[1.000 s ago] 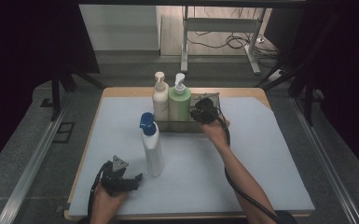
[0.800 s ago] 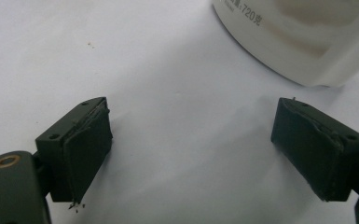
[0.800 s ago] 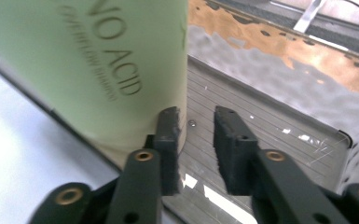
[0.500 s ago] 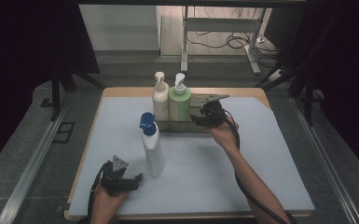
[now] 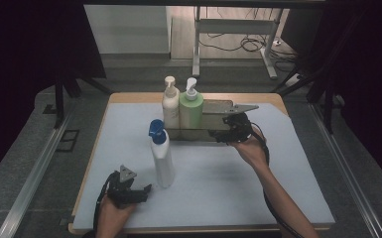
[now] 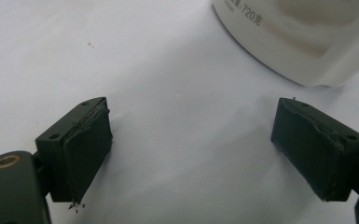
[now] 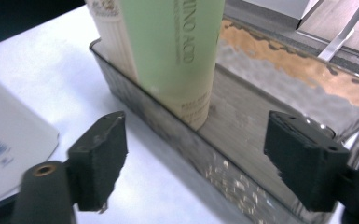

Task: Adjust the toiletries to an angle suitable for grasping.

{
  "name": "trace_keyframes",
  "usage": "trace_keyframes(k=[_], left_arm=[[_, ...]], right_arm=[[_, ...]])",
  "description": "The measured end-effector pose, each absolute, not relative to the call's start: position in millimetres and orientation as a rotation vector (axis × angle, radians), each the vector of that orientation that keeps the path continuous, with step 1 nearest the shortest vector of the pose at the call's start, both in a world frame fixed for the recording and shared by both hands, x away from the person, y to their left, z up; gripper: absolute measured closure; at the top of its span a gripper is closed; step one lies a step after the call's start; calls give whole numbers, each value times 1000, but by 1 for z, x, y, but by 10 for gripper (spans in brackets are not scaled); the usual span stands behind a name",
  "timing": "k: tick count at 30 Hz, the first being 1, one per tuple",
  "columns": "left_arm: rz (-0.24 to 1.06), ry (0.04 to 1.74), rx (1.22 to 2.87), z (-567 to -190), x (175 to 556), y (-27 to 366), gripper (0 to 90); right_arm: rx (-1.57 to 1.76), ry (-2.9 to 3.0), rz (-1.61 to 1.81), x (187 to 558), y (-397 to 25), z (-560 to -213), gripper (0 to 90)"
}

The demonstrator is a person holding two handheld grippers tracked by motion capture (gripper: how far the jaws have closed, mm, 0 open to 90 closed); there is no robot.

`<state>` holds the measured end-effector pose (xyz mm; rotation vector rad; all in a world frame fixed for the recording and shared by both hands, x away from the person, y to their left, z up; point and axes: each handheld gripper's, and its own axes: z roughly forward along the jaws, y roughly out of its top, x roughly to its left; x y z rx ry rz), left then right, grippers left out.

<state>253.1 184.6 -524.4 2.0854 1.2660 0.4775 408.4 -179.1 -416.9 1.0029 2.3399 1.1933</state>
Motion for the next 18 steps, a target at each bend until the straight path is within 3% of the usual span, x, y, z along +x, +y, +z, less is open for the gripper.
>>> trace_keyframes(k=[7,8,18], left_arm=[[478,1266,2085,-524,253,185,123],[478,1266,2086,-524,253,185,123],[479,1266,2086,-524,253,185,123]], right_arm=[[978,2333,1152,390,-188,-419,69],[960,2355,1122,384,-191,-419,0],[939,2359,1123,356,-211,-424,0]])
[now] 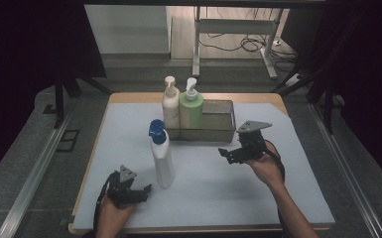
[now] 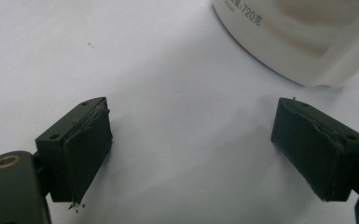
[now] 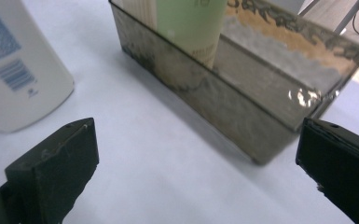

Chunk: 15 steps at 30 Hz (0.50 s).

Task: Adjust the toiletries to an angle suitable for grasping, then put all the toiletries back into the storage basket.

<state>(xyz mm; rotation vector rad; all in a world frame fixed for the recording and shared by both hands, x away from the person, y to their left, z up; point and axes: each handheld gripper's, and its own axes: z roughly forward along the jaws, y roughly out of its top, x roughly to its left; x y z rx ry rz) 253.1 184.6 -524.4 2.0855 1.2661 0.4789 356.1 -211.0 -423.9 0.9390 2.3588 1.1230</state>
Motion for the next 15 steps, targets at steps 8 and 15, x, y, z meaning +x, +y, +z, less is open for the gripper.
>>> trace_keyframes(k=[8,15], left_arm=[[478,1266,2086,-524,253,185,123],[476,1266,2087,-524,253,185,123]], right_arm=[[977,2338,1132,337,-231,-435,0],[1012,2333,1123,321,-247,-450,0]])
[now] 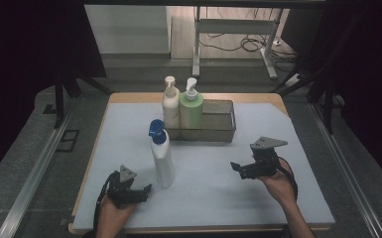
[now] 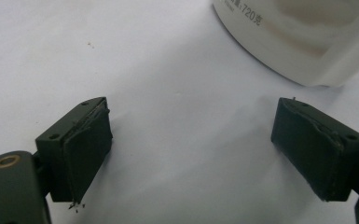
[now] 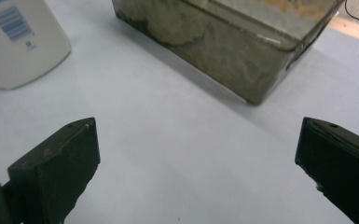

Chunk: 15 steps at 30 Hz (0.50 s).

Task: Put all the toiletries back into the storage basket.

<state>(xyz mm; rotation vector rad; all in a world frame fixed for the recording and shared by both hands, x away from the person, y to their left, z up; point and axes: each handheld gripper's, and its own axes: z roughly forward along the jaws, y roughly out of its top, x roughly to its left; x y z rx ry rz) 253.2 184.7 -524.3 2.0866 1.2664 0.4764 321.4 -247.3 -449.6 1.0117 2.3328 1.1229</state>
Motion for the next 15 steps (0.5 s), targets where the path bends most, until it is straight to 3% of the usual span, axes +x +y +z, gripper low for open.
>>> trace_keyframes(k=[15], left_arm=[[474,1266,2082,-524,253,185,145]], right_arm=[[1067,2328,1108,304,-263,-482,15]])
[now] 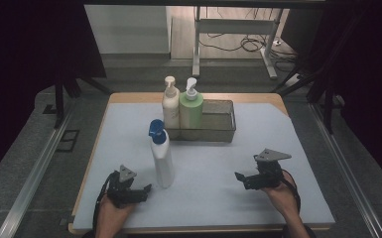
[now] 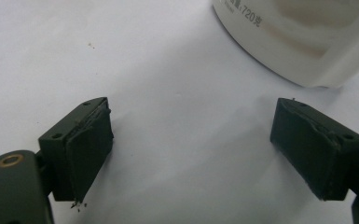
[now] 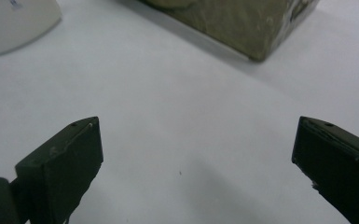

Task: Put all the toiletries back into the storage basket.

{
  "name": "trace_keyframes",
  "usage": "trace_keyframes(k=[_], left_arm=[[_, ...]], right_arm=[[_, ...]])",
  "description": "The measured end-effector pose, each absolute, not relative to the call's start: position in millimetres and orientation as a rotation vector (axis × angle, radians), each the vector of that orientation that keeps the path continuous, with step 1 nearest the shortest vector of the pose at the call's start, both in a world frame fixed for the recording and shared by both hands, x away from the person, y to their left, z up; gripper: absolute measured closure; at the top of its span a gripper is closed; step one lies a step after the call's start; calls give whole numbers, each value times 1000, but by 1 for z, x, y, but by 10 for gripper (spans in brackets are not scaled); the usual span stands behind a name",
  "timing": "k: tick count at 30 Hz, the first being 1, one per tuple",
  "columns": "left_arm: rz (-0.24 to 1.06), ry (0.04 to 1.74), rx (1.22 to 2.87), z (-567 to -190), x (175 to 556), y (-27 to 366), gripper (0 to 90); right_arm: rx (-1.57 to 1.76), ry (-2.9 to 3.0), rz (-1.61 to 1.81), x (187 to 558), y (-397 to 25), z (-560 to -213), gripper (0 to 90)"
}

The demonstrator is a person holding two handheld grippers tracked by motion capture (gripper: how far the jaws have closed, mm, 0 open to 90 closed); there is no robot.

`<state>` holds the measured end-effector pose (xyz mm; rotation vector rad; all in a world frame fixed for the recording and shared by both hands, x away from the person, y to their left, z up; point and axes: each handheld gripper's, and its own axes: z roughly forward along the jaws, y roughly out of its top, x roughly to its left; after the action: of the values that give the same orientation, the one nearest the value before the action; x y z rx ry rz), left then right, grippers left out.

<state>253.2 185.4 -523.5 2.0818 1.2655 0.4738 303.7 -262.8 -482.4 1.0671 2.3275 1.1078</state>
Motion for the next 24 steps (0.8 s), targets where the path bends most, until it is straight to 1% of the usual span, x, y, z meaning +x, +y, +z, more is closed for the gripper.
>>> trace_keyframes(k=[7,9,10,12,16,18,21,22,23,24], left_arm=[[463,1249,2059,-522,252,188,246],[469,1244,2063,-521,252,188,254],[484,1232,2069,-520,251,189,299],[486,1226,2050,-518,250,190,339],[468,1214,2015,-513,249,194,462],[426,1207,2007,-510,249,195,525],[372,1198,2004,-509,250,194,674],[372,1198,2004,-509,250,194,728],[357,1192,2008,-508,250,193,728],[337,1177,2024,-507,251,190,823]], right_arm=[[1133,2327,1094,299,-270,-499,27],[1131,2327,1083,299,-271,-501,27],[1134,2335,1067,298,-272,-505,27],[1141,2336,1060,298,-272,-508,27],[1142,2336,1047,298,-272,-510,29],[1138,2337,1034,298,-272,-512,32],[1142,2334,1032,297,-273,-512,35],[1142,2334,1032,297,-273,-512,35],[1145,2330,1035,297,-274,-512,36],[1147,2326,1036,298,-275,-512,38]])
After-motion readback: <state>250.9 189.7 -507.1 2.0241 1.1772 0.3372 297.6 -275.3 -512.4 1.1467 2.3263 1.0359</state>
